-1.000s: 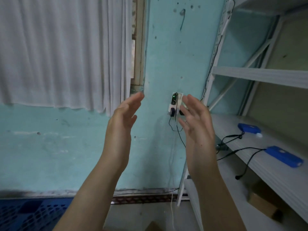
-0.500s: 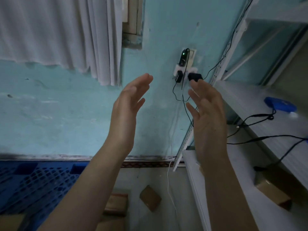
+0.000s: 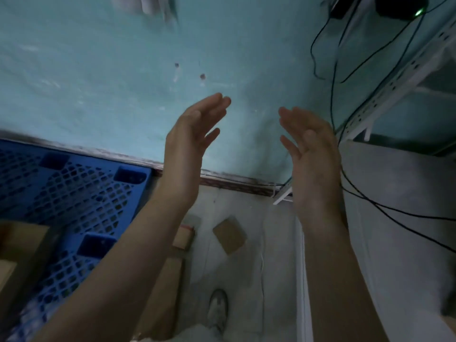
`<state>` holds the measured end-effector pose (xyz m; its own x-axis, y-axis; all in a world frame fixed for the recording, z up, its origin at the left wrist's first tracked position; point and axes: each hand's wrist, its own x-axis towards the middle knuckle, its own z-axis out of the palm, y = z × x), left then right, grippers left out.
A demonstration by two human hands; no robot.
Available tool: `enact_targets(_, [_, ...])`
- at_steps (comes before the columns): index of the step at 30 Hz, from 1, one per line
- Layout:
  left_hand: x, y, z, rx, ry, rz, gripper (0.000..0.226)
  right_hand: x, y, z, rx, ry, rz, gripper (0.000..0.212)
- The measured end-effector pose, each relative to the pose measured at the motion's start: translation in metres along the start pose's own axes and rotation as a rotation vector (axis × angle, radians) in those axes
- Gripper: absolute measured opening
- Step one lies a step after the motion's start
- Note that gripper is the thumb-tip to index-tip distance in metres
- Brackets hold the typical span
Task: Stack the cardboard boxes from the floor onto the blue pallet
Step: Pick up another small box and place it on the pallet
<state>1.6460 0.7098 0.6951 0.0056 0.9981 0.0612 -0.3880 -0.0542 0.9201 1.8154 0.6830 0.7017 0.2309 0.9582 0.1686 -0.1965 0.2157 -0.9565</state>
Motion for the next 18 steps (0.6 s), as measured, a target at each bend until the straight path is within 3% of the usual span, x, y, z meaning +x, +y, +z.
enact_targets(4, [0.007,-0.078,-0.038,0.018,0.089,-0.1,0.041,0.009,0.089,-0.014,0.026,0.012,0.141,0.019])
enact_targets(8, [0.007,-0.165,-0.085,0.063,0.165,-0.207,0.043,0.003,0.206,-0.026,0.008,-0.029,0.248,0.032])
enact_targets(12, [0.006,-0.278,-0.145,0.095,0.24,-0.31,0.042,-0.014,0.34,-0.051,-0.035,0.003,0.348,0.025])
enact_targets(18, [-0.018,-0.461,-0.23,0.051,0.355,-0.362,0.038,-0.05,0.524,-0.1,-0.142,0.014,0.363,0.025])
